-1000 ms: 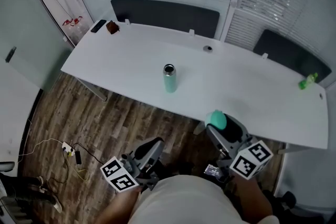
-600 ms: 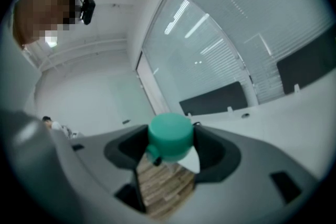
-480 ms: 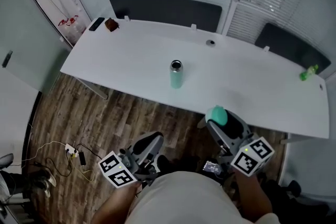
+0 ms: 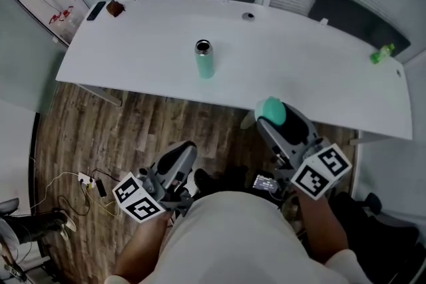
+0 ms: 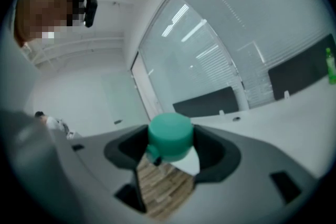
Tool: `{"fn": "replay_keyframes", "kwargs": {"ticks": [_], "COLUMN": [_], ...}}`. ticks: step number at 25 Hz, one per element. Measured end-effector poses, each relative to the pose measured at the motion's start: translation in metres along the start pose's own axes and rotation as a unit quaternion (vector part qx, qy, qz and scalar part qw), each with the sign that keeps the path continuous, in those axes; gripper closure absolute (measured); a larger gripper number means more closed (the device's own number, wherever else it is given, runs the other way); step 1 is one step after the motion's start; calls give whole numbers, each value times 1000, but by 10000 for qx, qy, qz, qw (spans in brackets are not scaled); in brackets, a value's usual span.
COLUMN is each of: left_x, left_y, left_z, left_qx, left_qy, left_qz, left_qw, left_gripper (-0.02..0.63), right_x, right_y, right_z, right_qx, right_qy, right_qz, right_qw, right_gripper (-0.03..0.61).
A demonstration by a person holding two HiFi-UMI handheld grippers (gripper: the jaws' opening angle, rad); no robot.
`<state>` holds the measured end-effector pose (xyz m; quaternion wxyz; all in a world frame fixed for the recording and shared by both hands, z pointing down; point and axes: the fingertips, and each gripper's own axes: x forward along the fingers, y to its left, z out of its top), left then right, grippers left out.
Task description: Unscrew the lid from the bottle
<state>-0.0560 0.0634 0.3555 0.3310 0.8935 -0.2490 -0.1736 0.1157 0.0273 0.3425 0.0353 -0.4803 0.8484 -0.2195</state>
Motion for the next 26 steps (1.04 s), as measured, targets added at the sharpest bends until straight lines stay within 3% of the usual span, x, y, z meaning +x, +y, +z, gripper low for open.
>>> {"fn": "replay_keyframes", "kwargs": {"ticks": [26], "left_x": [5], "left_y": [0], "left_z": [-10], "left_qx": [-90], "left_qy": [124], "left_qz": [-26], "left_qw": [9999], "left_gripper": [586], "right_x": [6], "right_y": [6], "right_z": [-2], "right_qx": [-227], "right_qy": [123], "right_qz": [-17], "right_qw": [9997], "right_gripper": [295]}}
